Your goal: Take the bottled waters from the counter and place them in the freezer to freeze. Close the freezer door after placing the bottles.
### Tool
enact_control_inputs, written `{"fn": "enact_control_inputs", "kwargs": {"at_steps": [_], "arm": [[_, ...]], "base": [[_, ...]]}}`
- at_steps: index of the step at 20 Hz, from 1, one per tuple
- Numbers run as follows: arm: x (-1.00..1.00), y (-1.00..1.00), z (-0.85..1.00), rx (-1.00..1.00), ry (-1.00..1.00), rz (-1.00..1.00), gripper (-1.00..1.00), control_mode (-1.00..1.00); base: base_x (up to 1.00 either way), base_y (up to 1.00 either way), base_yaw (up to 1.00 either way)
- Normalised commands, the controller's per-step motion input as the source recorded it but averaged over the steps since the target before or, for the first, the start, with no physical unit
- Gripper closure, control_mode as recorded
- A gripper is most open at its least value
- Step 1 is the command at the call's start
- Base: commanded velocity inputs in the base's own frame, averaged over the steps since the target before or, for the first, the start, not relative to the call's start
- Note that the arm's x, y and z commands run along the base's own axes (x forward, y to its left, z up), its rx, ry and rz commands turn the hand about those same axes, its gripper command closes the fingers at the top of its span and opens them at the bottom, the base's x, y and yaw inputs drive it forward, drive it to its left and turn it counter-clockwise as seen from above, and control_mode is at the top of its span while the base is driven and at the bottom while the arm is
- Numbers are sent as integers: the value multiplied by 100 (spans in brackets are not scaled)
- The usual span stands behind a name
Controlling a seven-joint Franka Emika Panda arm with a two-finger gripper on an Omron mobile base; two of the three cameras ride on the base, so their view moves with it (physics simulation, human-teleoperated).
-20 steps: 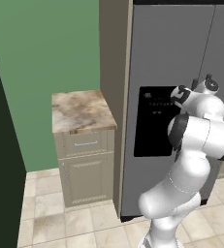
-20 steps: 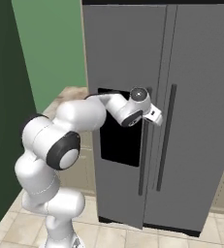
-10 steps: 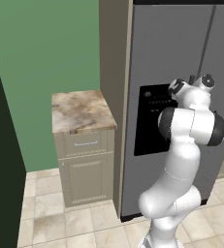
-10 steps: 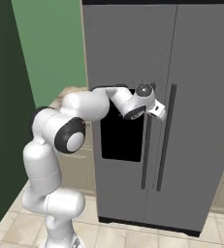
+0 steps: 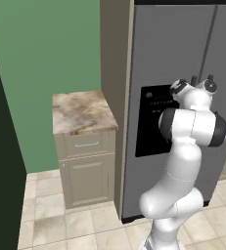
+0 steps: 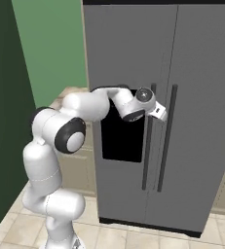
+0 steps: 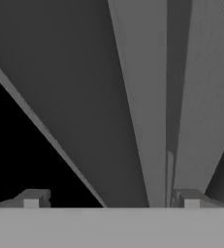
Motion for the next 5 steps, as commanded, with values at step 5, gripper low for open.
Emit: {"fn": "enact_control_inputs", "kwargs": {"at_steps": [5], "arm": [[38,0,0,-1,-1,0,-100,-100]], "base": [[0,0,0]]}}
